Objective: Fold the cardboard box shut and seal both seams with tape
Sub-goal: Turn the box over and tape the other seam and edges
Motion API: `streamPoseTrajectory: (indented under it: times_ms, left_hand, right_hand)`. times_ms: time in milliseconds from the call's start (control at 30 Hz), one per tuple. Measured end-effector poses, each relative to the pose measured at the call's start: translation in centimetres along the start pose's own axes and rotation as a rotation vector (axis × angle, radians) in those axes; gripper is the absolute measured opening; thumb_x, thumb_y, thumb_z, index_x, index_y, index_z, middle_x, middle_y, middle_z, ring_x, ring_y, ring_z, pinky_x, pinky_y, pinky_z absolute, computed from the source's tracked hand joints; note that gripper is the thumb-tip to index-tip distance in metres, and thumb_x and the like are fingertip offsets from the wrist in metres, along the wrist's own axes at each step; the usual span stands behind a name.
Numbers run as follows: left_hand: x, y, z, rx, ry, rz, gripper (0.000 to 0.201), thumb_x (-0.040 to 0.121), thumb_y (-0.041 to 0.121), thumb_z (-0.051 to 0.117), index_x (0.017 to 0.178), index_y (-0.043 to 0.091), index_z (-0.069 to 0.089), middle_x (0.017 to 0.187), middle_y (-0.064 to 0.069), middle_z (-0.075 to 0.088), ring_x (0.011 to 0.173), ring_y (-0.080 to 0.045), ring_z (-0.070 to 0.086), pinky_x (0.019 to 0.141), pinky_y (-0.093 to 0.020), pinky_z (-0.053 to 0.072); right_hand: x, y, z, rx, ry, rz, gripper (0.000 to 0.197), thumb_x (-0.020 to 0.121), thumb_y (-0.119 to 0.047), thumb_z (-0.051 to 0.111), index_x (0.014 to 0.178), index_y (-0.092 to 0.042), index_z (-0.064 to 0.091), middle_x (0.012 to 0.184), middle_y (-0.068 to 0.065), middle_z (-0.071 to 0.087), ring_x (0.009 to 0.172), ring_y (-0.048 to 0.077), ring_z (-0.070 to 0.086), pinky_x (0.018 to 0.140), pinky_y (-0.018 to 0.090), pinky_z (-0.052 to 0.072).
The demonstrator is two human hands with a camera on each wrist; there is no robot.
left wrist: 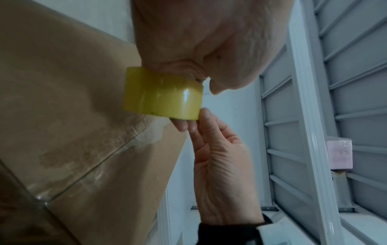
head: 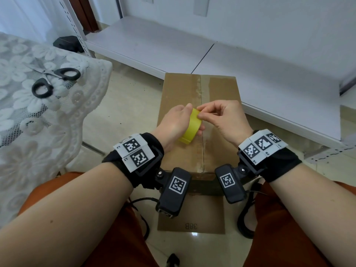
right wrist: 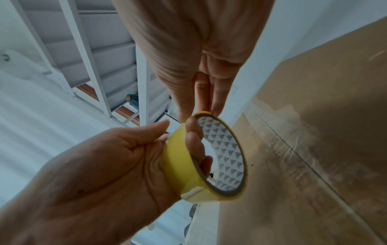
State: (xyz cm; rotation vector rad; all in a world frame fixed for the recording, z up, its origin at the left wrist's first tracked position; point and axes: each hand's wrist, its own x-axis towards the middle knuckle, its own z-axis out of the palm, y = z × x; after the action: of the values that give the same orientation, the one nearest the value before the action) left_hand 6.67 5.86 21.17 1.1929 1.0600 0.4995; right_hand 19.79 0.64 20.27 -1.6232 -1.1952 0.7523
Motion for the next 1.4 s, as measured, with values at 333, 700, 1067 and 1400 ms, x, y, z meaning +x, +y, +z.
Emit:
streamPoseTrajectory:
  times_ms: [333, 700, 1067, 1400]
  left_hand:
    - [0.0, -0.1, -0.5, 0.120, -0.052, 0.027, 0.032, 0.104, 0.027, 0.034, 0.105, 0.003, 0.054, 0.068, -0.009, 0.071, 0.060, -0.024, 0.067, 0.066, -0.034, 0.055]
    - [-0.1, 0.0, -0.5, 0.034, -0.094, -0.025, 0.021, 0.101, 0.020, 0.039, 0.089, 0.008, 0.052, 0.070, -0.014, 0.071, 0.069, -0.031, 0.067, 0.080, -0.046, 0.053]
    - [-0.5, 0.2, -0.6, 0.012, -0.134, -0.077, 0.024, 0.091, 0.001, 0.033, 0.108, -0.001, 0.050, 0.072, -0.017, 0.070, 0.066, -0.030, 0.066, 0.081, -0.048, 0.053]
    - [-0.7, 0.1, -0.3, 0.019, -0.148, -0.029, 0.015, 0.090, -0.002, 0.036, 0.089, 0.006, 0.049, 0.067, -0.012, 0.070, 0.069, -0.030, 0.066, 0.072, -0.040, 0.053]
  right_hand:
    - [-0.5, 0.4, 0.5, -0.348, -0.032, -0.137, 0.003, 0.092, -0.016, 0.057, 0.090, -0.015, 0.058, 0.092, -0.003, 0.061, 0.084, 0.010, 0.058, 0.072, 0.012, 0.046]
    - [-0.9, 0.6, 0.8, -0.628, 0.007, -0.374, 0.008, 0.095, -0.012, 0.049, 0.090, -0.006, 0.052, 0.089, 0.006, 0.054, 0.079, 0.021, 0.051, 0.070, 0.036, 0.045]
    - [-0.3, 0.0, 0.0, -0.091, -0.038, -0.004, 0.002, 0.082, -0.011, 0.071, 0.081, -0.012, 0.070, 0.088, -0.001, 0.070, 0.087, 0.015, 0.066, 0.082, 0.024, 0.053]
    - [-0.5, 0.5, 1.0, -0.317, 0.036, -0.090, 0.008, 0.093, -0.012, 0.053, 0.089, -0.007, 0.058, 0.100, 0.004, 0.065, 0.094, 0.019, 0.059, 0.084, 0.032, 0.048]
